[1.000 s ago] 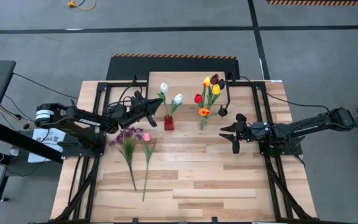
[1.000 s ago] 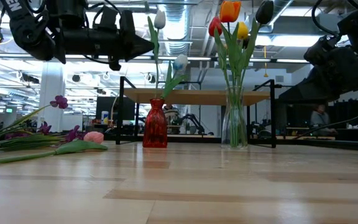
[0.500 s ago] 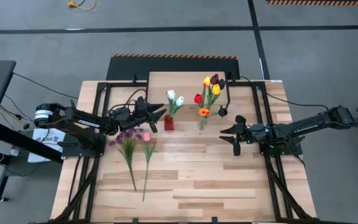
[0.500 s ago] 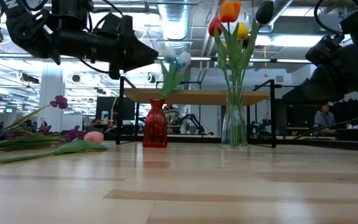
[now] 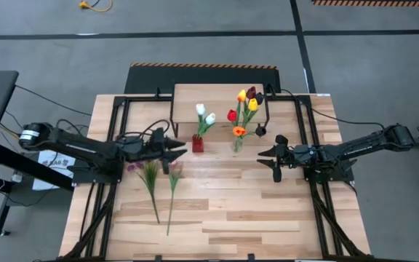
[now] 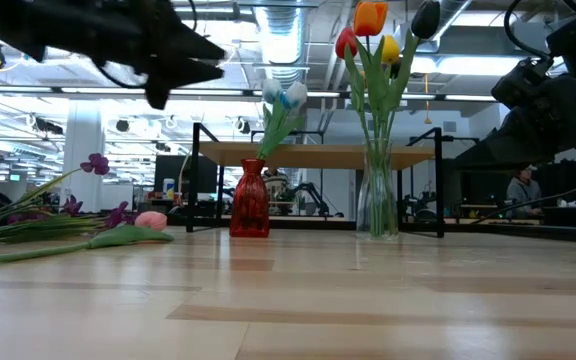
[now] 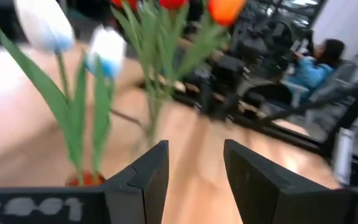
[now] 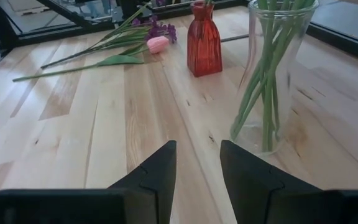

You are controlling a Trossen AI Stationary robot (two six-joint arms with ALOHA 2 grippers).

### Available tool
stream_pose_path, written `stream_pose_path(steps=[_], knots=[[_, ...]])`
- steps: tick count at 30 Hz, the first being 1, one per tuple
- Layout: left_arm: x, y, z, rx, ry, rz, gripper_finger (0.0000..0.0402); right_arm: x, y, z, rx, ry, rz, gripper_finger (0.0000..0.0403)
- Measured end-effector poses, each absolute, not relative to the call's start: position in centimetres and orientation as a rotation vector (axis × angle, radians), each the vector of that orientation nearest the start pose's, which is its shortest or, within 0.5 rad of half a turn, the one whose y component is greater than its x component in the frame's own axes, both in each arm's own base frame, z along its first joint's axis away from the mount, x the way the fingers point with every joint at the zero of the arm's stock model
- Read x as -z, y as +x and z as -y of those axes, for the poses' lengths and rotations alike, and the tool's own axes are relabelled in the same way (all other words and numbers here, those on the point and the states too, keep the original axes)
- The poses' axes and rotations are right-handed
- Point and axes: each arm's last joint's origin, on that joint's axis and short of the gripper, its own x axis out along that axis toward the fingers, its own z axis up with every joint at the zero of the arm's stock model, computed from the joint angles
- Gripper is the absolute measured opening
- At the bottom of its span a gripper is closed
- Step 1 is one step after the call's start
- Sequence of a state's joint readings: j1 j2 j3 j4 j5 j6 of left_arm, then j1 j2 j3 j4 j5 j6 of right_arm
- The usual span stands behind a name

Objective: Pick and place flowers into a vace then onto a shelf
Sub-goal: Put the pink flower into the red vase

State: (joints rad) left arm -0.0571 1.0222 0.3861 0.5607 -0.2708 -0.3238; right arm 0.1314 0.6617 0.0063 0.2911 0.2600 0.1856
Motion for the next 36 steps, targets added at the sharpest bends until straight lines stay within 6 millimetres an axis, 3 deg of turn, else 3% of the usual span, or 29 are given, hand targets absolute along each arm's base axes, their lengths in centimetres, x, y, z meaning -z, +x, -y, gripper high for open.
stream_pose_path(steps=[9,15,18,24,29,36], knots=[[-22.7,17.6,3.4,-0.098,-0.597,-0.209,0.0142,-13.0,13.2,-1.0,0.163,0.13,-0.343,0.0118],[-23.4,17.0,5.6,0.095,-0.778,-0.221,0.0142,-13.0,13.2,-1.0,0.165,0.144,-0.341,0.0118],[-23.8,16.9,6.4,0.108,-0.837,-0.29,0.0142,-13.0,13.2,-1.0,0.166,0.148,-0.341,0.0118],[-26.5,17.6,7.5,-0.008,-0.811,-0.448,0.0142,-13.0,13.2,-1.0,0.168,0.163,-0.34,0.0118],[-29.0,18.8,7.8,-0.247,-0.726,-0.665,0.0142,-13.0,13.2,-1.0,0.169,0.165,-0.339,0.0118],[-29.8,22.2,9.3,-0.463,-0.684,-0.928,0.0142,-13.0,13.2,-1.0,0.169,0.165,-0.339,0.0118]])
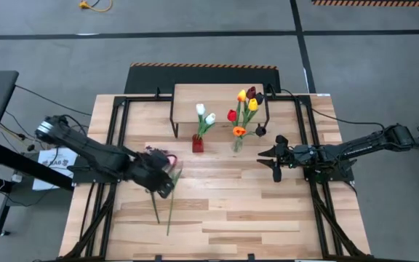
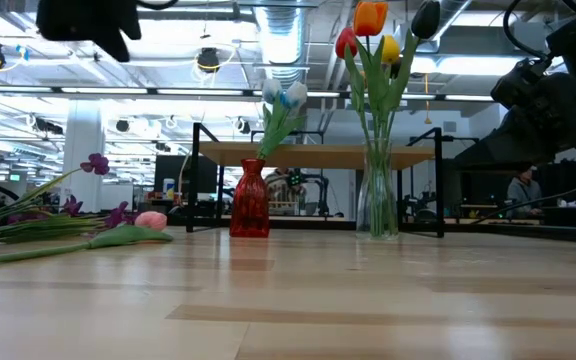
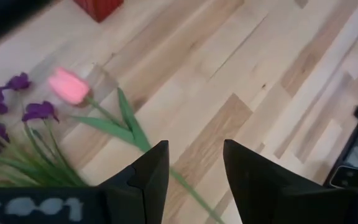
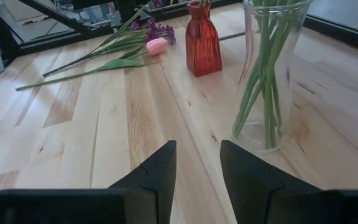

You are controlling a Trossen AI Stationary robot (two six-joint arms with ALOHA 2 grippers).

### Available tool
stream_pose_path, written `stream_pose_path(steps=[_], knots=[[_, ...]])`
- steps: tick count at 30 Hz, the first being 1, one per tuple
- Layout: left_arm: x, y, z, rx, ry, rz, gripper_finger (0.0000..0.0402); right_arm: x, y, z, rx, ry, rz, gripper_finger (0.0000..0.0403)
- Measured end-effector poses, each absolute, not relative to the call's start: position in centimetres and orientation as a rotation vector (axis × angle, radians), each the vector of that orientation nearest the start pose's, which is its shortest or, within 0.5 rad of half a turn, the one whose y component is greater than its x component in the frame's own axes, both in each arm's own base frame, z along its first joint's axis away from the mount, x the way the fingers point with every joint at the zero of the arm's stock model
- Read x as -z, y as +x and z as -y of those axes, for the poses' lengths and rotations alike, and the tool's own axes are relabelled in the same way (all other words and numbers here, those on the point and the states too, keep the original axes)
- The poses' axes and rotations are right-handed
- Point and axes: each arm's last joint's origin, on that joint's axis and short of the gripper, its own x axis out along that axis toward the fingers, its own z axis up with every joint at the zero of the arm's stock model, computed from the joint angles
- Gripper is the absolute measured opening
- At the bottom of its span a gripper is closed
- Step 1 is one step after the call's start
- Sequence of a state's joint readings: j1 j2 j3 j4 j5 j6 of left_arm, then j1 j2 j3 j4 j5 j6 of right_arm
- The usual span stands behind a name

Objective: Pick and place flowers into a vace then onto a shelf
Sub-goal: Put the pink flower into the red vase

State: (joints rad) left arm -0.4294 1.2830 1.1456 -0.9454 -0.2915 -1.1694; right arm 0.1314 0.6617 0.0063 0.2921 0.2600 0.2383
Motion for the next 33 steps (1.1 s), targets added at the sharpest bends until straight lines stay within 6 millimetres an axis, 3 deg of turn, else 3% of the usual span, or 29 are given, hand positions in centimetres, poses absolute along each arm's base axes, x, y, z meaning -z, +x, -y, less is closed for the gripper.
stream_pose_path(steps=[6,15,19,26,33], knots=[[-28.5,26.2,10.8,-0.51,-0.685,-1.008,0.0142,-13.0,13.2,-1.0,0.168,0.165,-0.34,0.0118],[-23.5,29.5,10.4,-0.604,-0.691,-1.203,0.0142,-13.0,13.2,-1.1,0.143,0.169,-0.343,0.0118],[-22.5,29.9,9.7,-0.653,-0.677,-1.249,0.0142,-13.0,13.2,-1.1,0.143,0.168,-0.344,0.0118],[-22.3,28.7,8.1,-0.8,-0.622,-1.351,0.0142,-13.0,13.2,-1.1,0.143,0.168,-0.343,0.0118],[-21.3,29.6,7.4,-0.769,-0.661,-1.368,0.0142,-13.0,13.2,-1.1,0.143,0.168,-0.344,0.0118]])
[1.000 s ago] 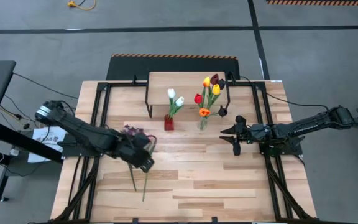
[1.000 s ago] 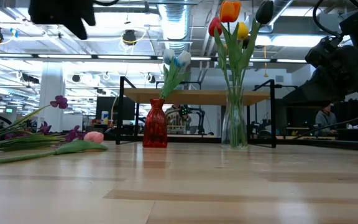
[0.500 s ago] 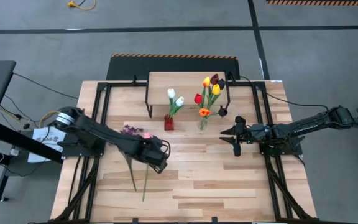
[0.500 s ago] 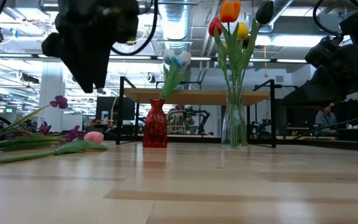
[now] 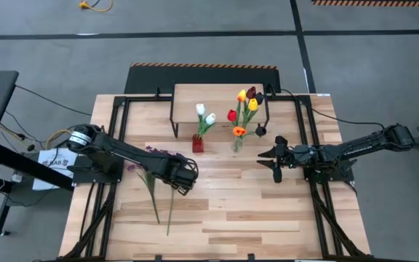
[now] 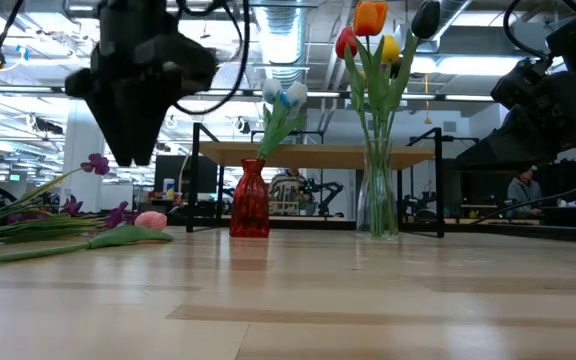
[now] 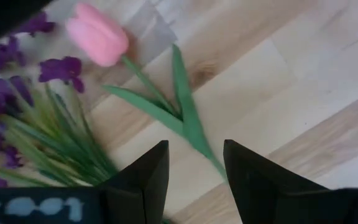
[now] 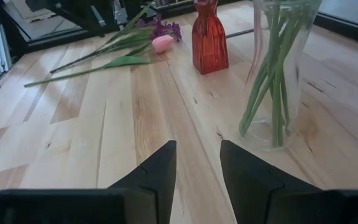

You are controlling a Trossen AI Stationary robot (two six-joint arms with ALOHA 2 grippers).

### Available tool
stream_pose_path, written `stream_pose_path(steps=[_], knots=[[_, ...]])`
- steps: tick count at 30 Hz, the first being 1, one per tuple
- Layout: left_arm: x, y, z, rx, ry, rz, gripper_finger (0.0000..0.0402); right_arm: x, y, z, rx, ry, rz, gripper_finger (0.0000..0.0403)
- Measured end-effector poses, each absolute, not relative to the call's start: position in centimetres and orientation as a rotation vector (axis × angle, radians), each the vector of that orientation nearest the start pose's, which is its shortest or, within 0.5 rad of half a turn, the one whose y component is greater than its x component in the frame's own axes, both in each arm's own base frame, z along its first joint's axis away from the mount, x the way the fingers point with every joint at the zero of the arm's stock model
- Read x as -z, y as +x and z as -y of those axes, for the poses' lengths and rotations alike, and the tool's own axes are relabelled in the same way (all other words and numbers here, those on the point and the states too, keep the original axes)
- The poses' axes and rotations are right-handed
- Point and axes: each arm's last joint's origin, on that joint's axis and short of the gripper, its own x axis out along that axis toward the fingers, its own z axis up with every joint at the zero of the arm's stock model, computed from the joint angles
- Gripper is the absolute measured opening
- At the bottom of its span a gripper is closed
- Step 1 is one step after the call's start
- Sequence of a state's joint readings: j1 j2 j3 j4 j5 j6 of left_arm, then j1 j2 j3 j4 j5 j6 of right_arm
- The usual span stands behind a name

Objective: Pick and place flowers into a vace then onto a shelf
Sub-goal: Put the pink flower into the red vase

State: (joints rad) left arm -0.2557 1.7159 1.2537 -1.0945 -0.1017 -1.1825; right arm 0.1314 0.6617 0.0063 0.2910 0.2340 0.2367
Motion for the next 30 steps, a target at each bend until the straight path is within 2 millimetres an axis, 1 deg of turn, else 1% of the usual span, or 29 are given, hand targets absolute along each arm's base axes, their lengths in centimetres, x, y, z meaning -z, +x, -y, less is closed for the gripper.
stream_pose_path(steps=[3,5,13,20,30], knots=[[-19.8,29.9,7.4,-0.761,-0.661,-1.41,0.0142,-12.9,13.2,-1.1,0.144,0.167,-0.351,0.0118],[-19.3,29.8,7.5,-0.754,-0.654,-1.427,0.0142,-12.9,13.1,-1.1,0.145,0.166,-0.358,0.0118],[-17.1,28.6,7.2,-0.776,-0.646,-1.477,0.0142,-12.9,13.1,-1.1,0.146,0.165,-0.358,0.0118],[-14.8,28.3,7.4,-0.697,-0.762,-1.454,0.0142,-12.9,13.1,-1.1,0.146,0.165,-0.358,0.0118],[-13.9,28.0,7.3,-0.681,-0.799,-1.43,0.0141,-12.9,13.1,-1.0,0.148,0.165,-0.358,0.0118]])
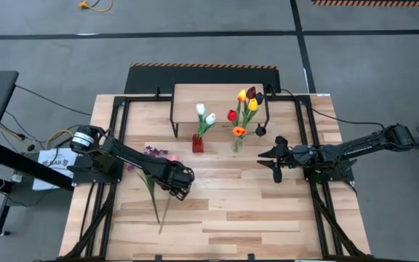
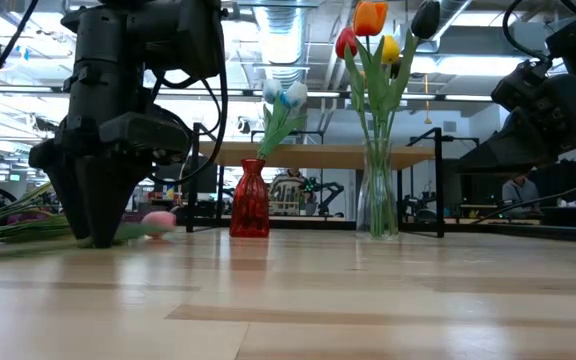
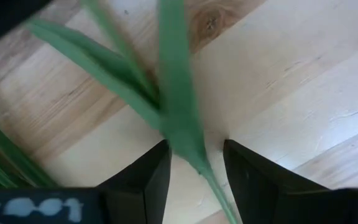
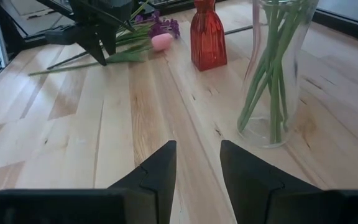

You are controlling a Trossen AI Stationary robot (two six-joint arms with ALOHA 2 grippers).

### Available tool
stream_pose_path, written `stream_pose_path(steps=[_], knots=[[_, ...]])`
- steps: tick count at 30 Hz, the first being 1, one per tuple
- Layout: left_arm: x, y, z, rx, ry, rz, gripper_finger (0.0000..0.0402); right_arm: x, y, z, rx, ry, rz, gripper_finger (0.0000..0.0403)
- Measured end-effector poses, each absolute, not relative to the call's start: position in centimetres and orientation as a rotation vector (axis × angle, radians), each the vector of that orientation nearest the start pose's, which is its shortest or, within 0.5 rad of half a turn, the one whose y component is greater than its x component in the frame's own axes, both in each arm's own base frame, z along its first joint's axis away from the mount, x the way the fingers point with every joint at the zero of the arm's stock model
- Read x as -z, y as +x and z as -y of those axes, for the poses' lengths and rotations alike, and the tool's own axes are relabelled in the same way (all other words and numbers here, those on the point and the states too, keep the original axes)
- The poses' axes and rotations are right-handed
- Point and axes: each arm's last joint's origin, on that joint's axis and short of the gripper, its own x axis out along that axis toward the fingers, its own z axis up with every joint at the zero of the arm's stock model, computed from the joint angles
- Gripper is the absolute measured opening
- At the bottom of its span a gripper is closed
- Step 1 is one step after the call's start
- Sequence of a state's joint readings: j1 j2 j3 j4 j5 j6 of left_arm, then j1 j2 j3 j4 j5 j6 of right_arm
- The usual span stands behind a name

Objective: Pick and place flowers into a vace then onto a shelf
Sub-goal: Put the pink flower into the red vase

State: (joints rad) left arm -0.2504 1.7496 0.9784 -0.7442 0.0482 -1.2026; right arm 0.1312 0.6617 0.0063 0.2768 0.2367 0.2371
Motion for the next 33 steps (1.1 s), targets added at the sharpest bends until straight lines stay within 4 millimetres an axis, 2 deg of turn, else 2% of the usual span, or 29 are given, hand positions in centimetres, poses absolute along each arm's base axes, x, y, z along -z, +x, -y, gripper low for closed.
stream_pose_path(steps=[14,17,25,33], knots=[[-13.81,28.05,7.27,-0.691,-0.789,-1.421,0.0136,-12.85,13.14,-1.05,0.147,0.165,-0.358,0.0118],[-13.79,28.03,7.27,-0.694,-0.78,-1.416,0.0114,-12.85,13.14,-1.05,0.148,0.165,-0.358,0.0118],[-13.75,28.01,7.28,-0.69,-0.734,-1.405,0.0024,-12.85,13.14,-1.04,0.148,0.165,-0.358,0.0118],[-13.85,27.94,8.13,-0.7,-0.709,-1.379,0.0012,-12.85,13.14,-1.04,0.148,0.165,-0.358,0.0118]])
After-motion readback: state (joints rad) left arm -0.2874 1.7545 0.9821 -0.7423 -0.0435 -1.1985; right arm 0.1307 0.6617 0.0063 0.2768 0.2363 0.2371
